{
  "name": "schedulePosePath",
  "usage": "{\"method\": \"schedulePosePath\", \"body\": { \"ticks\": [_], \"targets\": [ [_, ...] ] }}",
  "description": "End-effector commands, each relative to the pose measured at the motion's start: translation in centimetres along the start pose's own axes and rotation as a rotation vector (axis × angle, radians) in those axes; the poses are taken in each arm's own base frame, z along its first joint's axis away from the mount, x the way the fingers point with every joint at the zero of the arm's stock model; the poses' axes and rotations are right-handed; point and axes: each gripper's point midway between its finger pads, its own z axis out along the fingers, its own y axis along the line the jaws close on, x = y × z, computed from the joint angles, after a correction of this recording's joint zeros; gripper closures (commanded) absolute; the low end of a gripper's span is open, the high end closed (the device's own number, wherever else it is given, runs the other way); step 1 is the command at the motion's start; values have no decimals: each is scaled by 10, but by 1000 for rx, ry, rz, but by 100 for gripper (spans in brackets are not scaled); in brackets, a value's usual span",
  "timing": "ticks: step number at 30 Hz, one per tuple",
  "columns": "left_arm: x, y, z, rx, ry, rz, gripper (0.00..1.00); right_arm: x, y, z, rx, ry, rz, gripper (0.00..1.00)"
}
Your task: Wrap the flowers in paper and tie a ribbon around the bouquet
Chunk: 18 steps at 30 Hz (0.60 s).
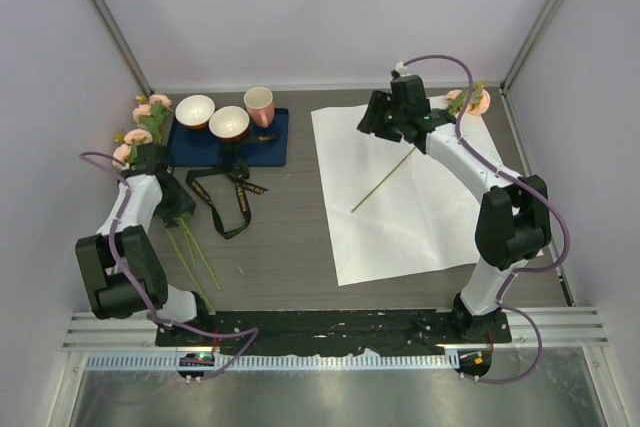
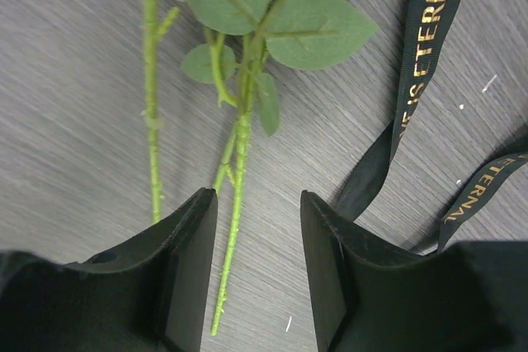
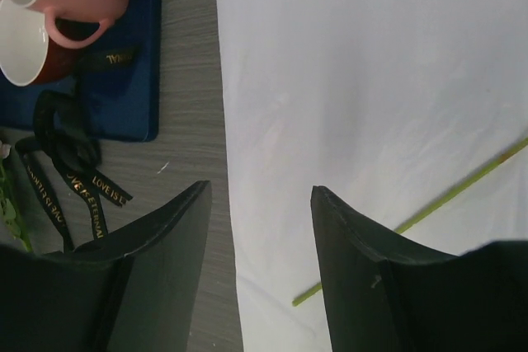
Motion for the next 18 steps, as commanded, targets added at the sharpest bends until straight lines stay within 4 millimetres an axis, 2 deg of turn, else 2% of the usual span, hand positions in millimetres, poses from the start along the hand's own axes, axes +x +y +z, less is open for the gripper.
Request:
{"method": "schedulePosePath", "body": {
  "ticks": [1,4,14,18],
  "targets": [
    [10,-16,13,34,48,1,52,0,23,-4,-54,-38,-30,43],
    [16,-12,17,-25,53,20,52,5,29,-4,-65,-29,-42,43],
    [40,-1,31,-98,86,14,54,5,36,-7,-82,-34,-49,44],
    [45,-4,37,-71,76,1,57,7,38,-7,-86,-34,-54,44]
  ]
}}
